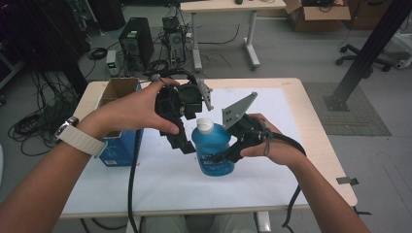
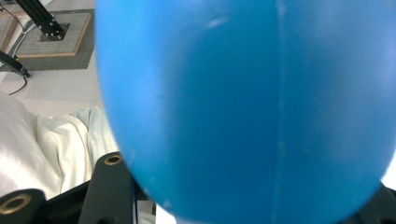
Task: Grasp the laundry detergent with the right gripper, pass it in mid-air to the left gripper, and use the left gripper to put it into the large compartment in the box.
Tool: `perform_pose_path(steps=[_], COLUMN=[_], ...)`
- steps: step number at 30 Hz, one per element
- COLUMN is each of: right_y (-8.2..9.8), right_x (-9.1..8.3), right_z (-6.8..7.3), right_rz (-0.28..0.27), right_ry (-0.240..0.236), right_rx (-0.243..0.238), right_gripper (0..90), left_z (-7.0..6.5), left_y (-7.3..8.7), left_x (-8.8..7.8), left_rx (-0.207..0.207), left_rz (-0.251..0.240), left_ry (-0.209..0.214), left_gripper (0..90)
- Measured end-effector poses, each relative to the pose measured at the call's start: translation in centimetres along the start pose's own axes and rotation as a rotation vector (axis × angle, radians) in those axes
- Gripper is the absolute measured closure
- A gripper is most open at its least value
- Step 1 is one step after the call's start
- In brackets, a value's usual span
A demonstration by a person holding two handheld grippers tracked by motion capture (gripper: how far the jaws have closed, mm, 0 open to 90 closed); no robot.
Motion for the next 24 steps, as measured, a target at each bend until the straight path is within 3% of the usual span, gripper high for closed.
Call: perform_pose_path(steps=[24], right_y=[-1.3], right_x=[1.1], right_z=[0.1], right_rz=[0.020], right_ry=[-0.028], right_rx=[-0.007], right_gripper=[43.7], left_z=[0.4], left_y=[-0.6], left_x=[0.8], left_rx=[0.000], left_rz=[0.010], left_ry=[-0.003], left_gripper=[5.2])
Point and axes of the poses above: each handheld gripper's, and its own axes: x roughly forward along the jaws, y roughly out of its underside, z roughly to its left, the point moved 8 cm from there along x, roughly forward along the jaws, and after that the axes turned 7 degrees about x, right-handed, at the moved point
